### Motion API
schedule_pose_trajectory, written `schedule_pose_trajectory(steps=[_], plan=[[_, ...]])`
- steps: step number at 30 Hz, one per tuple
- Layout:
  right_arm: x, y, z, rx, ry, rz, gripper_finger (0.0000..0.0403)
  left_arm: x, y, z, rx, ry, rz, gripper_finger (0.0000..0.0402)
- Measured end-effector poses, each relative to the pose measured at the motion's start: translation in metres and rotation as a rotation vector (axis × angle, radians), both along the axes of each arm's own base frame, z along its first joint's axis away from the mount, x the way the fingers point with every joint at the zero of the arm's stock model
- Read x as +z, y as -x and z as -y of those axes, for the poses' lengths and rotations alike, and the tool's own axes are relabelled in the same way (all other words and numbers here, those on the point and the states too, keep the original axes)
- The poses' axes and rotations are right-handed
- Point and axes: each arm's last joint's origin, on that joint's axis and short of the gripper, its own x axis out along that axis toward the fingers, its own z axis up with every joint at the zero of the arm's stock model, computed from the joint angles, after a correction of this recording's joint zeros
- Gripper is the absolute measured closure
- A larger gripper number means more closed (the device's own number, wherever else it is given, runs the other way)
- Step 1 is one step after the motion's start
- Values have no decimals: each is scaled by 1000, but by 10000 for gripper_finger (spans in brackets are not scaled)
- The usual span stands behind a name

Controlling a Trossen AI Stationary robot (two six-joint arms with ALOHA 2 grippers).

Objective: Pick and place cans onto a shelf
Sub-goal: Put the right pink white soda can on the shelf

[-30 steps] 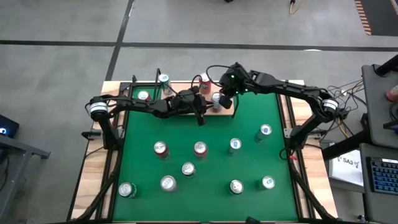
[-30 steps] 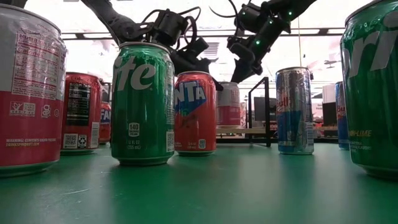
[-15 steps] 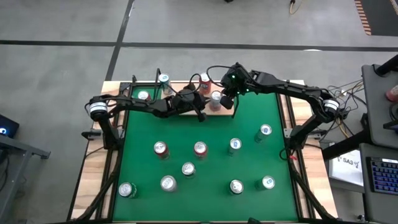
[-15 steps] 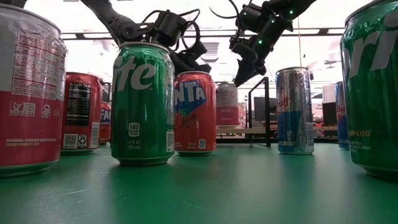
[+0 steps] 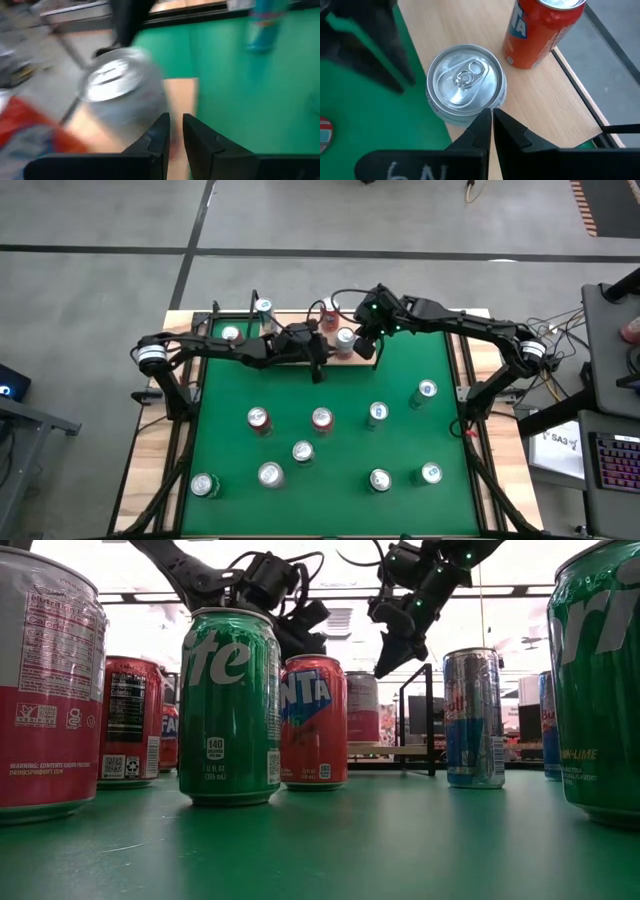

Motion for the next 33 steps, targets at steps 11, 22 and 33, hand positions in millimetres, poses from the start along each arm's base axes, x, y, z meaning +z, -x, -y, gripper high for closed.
schedule_pose_trajectory(steps=[11, 22, 33], plan=[[1, -6, -13, 26, -14, 7, 390, -7, -3, -6, 105, -7, 22, 365], [3, -10, -24, 20, 3, 12, 390, -11, 4, -4, 130, 6, -89, 365], [9, -14, 1, -130, 212, 70, 390, -2, -1, -3, 100, 28, 23, 365]])
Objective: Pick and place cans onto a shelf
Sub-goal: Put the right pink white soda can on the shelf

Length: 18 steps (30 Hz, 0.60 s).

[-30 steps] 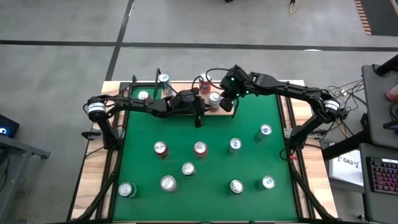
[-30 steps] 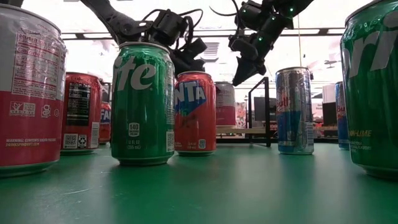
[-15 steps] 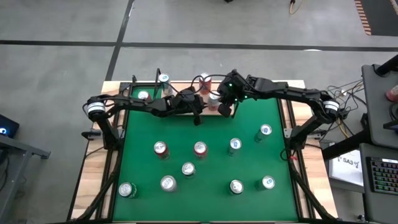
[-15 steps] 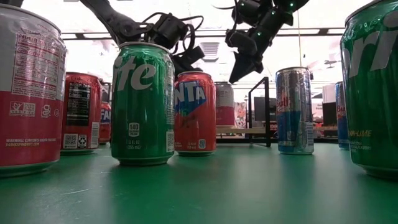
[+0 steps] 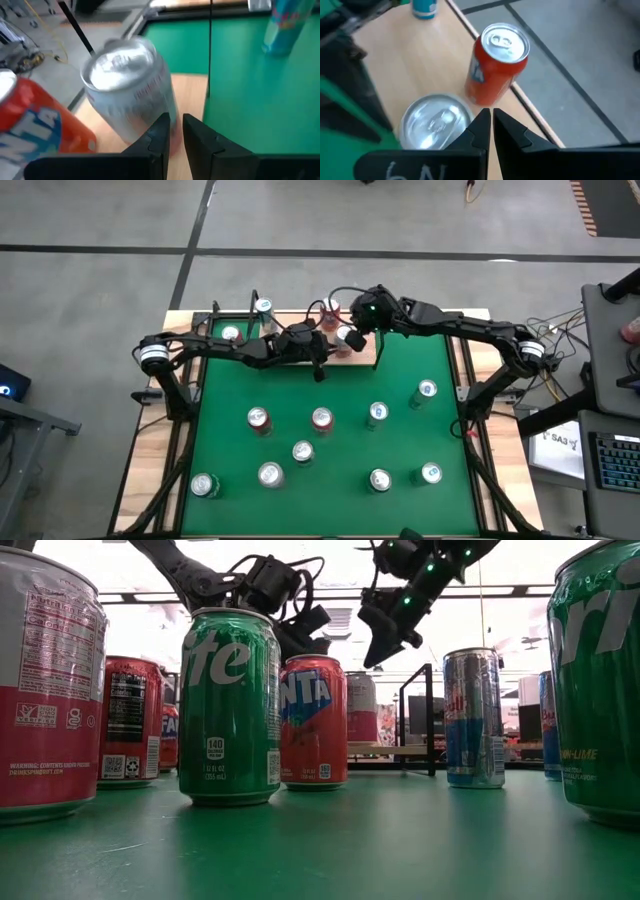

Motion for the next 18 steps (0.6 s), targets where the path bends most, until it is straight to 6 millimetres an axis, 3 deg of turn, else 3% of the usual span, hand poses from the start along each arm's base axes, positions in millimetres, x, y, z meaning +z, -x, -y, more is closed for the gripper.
schedule_pose_trajectory(steps=[9, 18], plan=[[-21, -9, 11, 4, -28, -47, 390, 1, -1, -1, 8, 10, 22, 365], [-23, -6, 6, 26, -139, -37, 390, 1, 0, -2, 15, 10, 16, 365]])
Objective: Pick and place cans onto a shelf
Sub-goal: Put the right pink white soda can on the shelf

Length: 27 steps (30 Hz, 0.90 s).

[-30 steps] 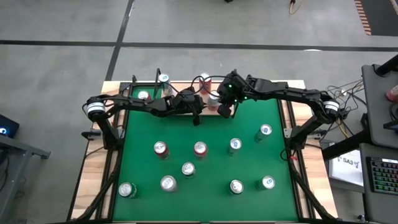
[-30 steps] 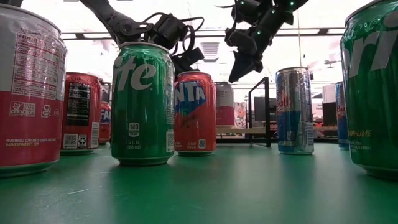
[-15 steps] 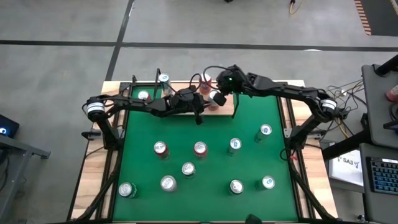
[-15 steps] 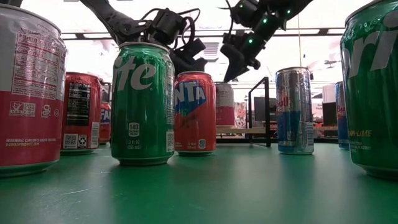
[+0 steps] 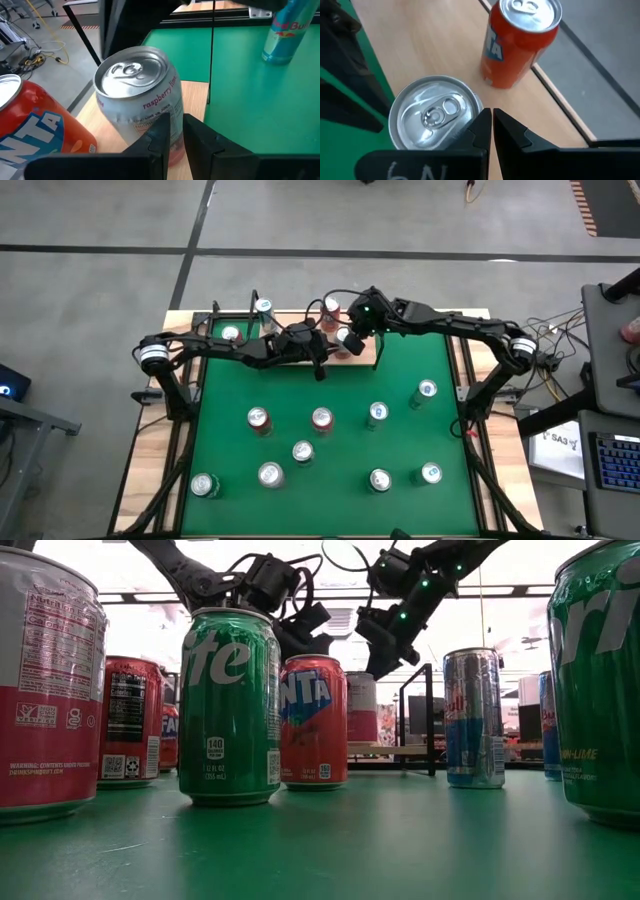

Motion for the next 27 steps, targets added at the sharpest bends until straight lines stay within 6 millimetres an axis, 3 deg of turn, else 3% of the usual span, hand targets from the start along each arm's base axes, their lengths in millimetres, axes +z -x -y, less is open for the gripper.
schedule_pose_trajectory(steps=[10, 27], plan=[[9, 7, -10, 4, -40, 5, 390, -5, 4, -3, 82, -60, -86, 365], [7, 6, -21, -39, -101, -10, 390, -4, 4, -5, 112, -88, -79, 365]])
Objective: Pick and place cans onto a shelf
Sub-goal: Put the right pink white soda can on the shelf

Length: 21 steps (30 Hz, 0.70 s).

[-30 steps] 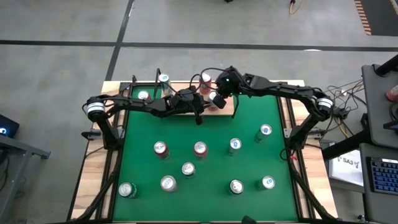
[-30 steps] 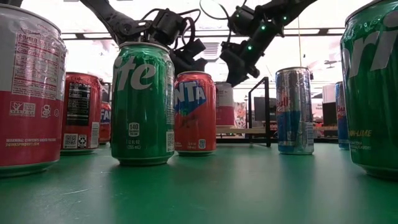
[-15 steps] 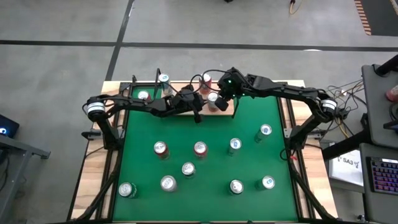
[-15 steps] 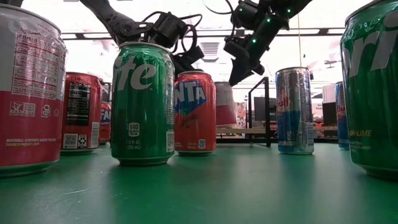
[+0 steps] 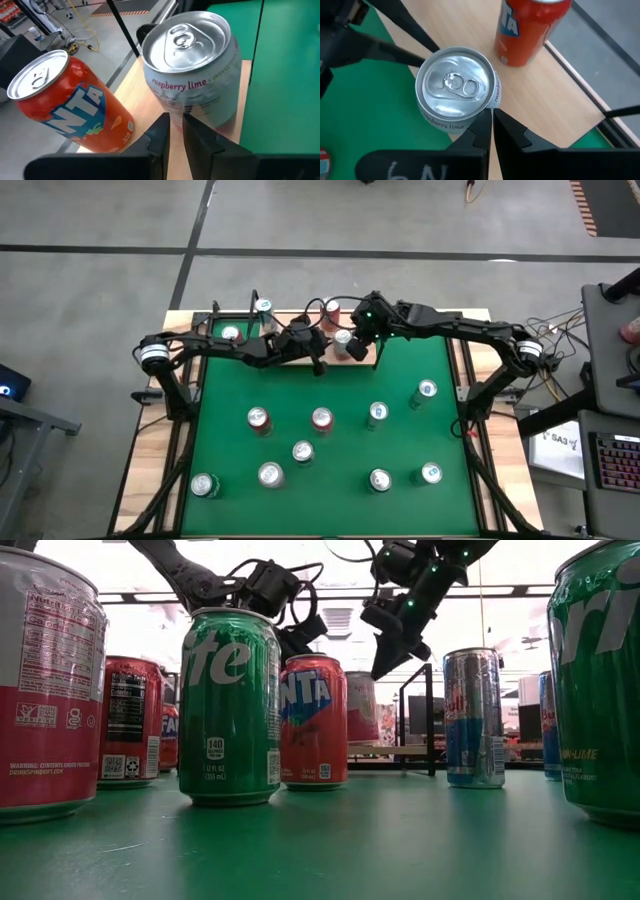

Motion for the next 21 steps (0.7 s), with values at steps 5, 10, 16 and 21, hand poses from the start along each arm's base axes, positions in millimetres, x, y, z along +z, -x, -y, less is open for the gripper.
schedule_pose_trajectory(steps=[5, 10, 16, 21], plan=[[-1, 1, -1, -12, -19, -13, 390, 1, -1, 0, 0, -3, 11, 365], [-2, 3, -3, -27, -45, -25, 390, 2, -1, -1, 13, -11, 16, 365], [3, 5, -4, -37, -48, -15, 390, 7, 1, -1, 39, -26, 21, 365], [19, 4, -3, -54, -20, 15, 390, 19, 7, 1, 37, -29, 33, 365]])
